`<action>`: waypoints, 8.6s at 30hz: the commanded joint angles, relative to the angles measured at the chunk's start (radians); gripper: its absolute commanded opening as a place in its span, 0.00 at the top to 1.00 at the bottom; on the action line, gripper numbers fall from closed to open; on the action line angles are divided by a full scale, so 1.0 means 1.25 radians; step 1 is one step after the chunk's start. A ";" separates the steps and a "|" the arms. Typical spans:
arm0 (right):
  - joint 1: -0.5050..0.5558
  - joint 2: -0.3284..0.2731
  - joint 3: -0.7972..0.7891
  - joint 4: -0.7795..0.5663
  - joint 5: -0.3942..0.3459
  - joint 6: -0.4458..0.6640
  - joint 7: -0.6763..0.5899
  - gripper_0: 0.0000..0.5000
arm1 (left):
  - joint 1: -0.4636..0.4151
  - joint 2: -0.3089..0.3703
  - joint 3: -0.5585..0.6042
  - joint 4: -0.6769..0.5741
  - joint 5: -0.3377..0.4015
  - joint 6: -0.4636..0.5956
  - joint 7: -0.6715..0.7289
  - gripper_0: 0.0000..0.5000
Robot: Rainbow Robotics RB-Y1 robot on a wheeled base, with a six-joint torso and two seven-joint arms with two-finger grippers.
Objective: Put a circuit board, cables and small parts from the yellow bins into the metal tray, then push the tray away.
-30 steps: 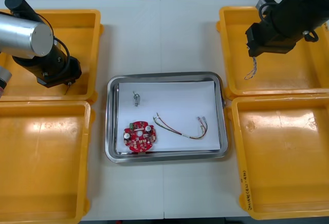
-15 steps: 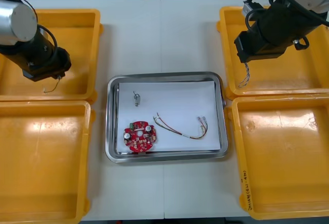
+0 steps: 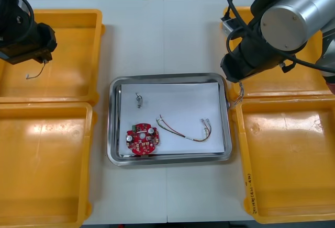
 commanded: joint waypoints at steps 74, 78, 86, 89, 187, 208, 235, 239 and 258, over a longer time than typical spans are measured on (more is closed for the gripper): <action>0.011 0.061 0.480 0.013 0.299 -0.358 0.556 0.07 | -0.171 -0.027 -0.185 -0.025 0.111 0.008 0.212 1.00; 0.011 0.061 0.444 0.002 0.300 -0.348 0.564 0.07 | -0.171 -0.027 -0.185 -0.025 0.112 0.008 0.211 1.00; -0.008 0.061 0.329 -0.037 0.233 -0.258 0.586 0.06 | -0.170 -0.025 -0.185 -0.025 0.116 0.008 0.212 1.00; -0.016 0.061 0.269 -0.053 0.179 -0.210 0.599 0.06 | -0.171 -0.025 -0.185 -0.025 0.117 0.008 0.212 1.00; 0.478 -0.102 -0.370 -0.392 -0.050 0.131 -0.237 0.06 | -0.117 -0.294 -0.486 0.139 0.019 -0.151 0.180 1.00; 0.477 -0.105 -0.371 -0.392 -0.046 0.131 -0.231 0.06 | -0.090 -0.291 -0.486 0.139 0.003 -0.140 0.170 0.75; 0.478 -0.106 -0.370 -0.392 -0.060 0.131 -0.218 0.06 | -0.091 -0.226 -0.353 -0.088 0.012 0.003 0.185 0.00; 0.478 -0.105 -0.370 -0.392 -0.072 0.131 -0.208 0.06 | -0.091 -0.197 -0.306 -0.133 0.023 0.008 0.189 0.00; 0.477 -0.109 -0.343 -0.392 -0.109 0.131 -0.166 0.06 | -0.090 0.023 -0.224 -0.136 0.160 0.008 0.180 0.00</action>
